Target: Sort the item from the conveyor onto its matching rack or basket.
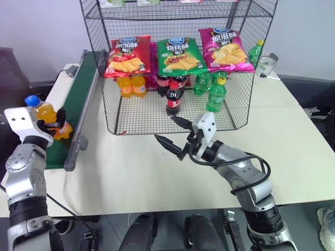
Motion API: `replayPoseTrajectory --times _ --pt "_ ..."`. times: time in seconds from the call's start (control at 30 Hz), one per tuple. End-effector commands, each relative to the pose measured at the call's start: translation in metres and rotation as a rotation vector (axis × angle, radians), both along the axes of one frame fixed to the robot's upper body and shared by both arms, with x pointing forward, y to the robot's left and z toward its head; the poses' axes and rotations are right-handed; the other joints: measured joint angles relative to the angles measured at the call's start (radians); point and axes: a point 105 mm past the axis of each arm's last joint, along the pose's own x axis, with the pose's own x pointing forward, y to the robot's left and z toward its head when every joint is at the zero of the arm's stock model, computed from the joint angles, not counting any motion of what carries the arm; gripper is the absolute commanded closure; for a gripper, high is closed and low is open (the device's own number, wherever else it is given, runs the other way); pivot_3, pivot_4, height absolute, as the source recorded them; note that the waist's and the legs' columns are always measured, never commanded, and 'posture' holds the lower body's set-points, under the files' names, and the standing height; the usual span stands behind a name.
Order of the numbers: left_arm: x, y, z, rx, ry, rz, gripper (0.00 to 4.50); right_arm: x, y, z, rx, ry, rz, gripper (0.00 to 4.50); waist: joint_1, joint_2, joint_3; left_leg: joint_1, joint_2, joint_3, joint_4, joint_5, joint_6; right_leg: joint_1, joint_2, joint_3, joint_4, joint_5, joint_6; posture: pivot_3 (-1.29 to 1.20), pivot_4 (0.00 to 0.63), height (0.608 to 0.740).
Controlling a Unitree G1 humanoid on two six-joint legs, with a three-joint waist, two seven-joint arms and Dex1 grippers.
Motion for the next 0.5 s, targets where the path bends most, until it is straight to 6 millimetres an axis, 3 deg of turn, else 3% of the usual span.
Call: replayPoseTrajectory --times 0.03,0.13,0.3,0.4,0.5 --pt "-0.007 0.003 0.021 0.036 -0.058 0.017 2.02 -0.007 0.004 0.014 0.03 -0.048 0.025 0.0 0.0 0.0 0.0 0.0 0.0 0.0 0.0 0.0 0.0 0.0 0.0 0.0 0.0 0.0 0.0 0.0 0.15 0.74" --pt "-0.01 0.001 0.025 0.042 -0.067 0.011 2.02 -0.007 0.003 0.014 0.03 -0.048 0.025 0.0 0.0 0.0 0.0 0.0 0.0 0.0 0.0 0.0 0.0 0.0 0.0 0.0 0.0 0.0 0.0 0.0 0.15 0.74" --pt "-0.019 -0.014 0.071 0.084 -0.179 -0.074 2.02 -0.007 0.002 0.014 0.022 -0.055 0.022 0.0 0.0 -0.001 0.0 0.0 0.0 0.0 0.0 0.0 0.0 0.0 0.0 0.0 0.0 0.0 0.0 0.0 0.15 0.74" --pt "-0.02 -0.047 0.099 0.102 -0.226 -0.24 2.02 -0.006 0.002 0.014 0.02 -0.056 0.021 0.0 0.001 -0.001 0.0 0.0 0.0 0.0 0.0 0.0 0.0 0.0 0.0 0.0 0.0 0.0 0.0 0.0 0.15 0.74" --pt "-0.022 -0.087 0.111 0.144 -0.227 -0.43 2.02 -0.007 0.001 0.014 0.018 -0.057 0.022 0.0 0.0 -0.001 0.0 -0.001 0.0 0.0 0.0 0.0 0.0 0.0 0.0 0.0 0.0 0.0 0.0 0.0 0.15 0.74"
